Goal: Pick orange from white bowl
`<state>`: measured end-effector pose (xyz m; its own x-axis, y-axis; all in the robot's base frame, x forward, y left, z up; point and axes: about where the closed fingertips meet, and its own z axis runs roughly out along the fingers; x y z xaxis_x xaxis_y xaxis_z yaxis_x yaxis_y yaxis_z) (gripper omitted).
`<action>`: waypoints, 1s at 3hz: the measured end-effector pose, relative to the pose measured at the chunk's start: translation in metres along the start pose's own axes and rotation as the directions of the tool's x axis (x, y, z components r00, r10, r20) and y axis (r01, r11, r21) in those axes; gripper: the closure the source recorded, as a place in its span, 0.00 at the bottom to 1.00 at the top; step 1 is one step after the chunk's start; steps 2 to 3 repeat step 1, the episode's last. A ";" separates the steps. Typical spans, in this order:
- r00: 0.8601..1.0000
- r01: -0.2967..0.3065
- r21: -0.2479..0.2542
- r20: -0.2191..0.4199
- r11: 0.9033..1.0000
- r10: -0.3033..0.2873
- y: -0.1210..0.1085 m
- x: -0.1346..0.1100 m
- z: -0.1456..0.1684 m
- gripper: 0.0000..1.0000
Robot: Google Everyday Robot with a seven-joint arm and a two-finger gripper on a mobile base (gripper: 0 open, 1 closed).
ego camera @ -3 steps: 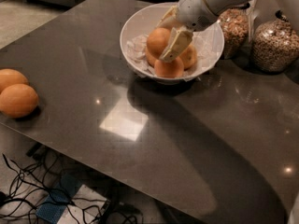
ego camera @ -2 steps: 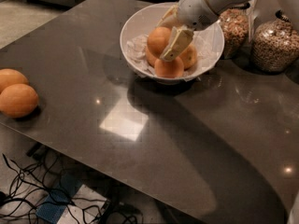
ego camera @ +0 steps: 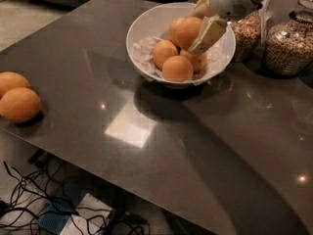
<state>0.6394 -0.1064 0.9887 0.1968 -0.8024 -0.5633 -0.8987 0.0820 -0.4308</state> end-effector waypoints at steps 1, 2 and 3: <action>1.000 0.000 0.000 0.000 1.000 0.000 0.000 0.000 0.000 1.00; 1.000 0.000 0.000 0.000 1.000 0.000 0.000 0.000 0.000 1.00; 1.000 0.000 0.000 0.000 1.000 0.000 0.000 0.000 0.000 1.00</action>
Offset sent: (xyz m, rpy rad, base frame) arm 0.0000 0.0000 0.0000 0.0000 0.0000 0.0000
